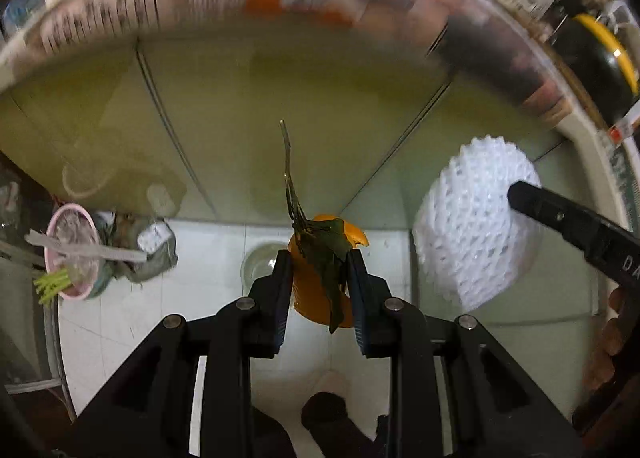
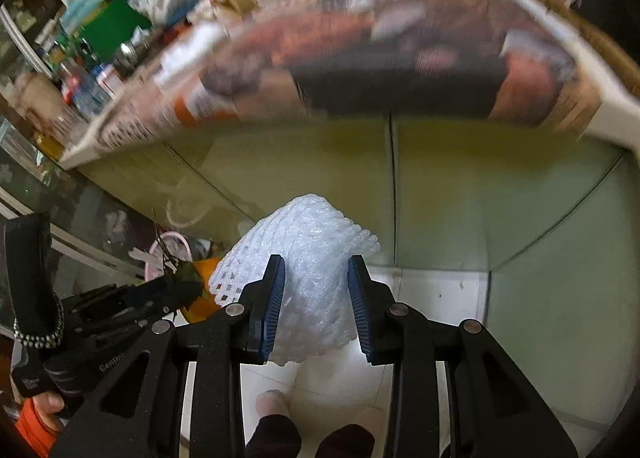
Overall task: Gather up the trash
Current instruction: 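Lower both tools over the floor bin and open them, dropping net and orange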
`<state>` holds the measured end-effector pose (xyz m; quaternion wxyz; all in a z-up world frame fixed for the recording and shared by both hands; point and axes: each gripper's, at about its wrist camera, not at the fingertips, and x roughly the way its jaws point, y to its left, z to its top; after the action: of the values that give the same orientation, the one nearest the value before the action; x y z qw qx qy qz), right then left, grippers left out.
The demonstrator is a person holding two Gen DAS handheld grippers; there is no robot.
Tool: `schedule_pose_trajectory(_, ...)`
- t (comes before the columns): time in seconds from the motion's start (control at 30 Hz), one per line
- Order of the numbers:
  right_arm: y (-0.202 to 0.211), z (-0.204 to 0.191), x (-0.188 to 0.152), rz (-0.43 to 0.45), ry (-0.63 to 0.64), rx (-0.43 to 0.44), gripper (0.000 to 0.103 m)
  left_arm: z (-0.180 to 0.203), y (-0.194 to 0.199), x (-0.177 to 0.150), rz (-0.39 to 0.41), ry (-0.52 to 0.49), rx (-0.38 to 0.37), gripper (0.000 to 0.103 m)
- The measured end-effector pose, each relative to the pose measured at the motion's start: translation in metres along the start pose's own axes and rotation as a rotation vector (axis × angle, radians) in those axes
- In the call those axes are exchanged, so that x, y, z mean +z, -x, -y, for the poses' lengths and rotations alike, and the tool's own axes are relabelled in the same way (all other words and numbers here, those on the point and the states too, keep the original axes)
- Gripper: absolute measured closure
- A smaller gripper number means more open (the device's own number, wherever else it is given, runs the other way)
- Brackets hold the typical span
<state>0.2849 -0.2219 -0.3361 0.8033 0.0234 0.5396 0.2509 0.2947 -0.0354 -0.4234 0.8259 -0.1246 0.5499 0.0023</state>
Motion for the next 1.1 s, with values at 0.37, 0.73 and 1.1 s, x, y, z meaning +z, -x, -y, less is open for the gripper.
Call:
schedule_pose_trajectory(0.37, -0.190, 0.025, -0.080, -0.103, -0.053, -0.063, 0.073, -0.077, -0.193, -0.057, -0.097, -0.009, -0.033, 0.076)
schedule_pose_trajectory(0.73, -0.359, 0.051, -0.152, -0.172, -0.009, -0.075, 0.072, -0.129, -0.364, -0.104, -0.180, -0.083, -0.063, 0.076)
schedule_pose_trajectory(1.1, -0.430, 0.048, -0.176, -0.222, 0.062, -0.033, 0.059, -0.149, -0.427, -0.122, -0.194, -0.091, -0.061, 0.064)
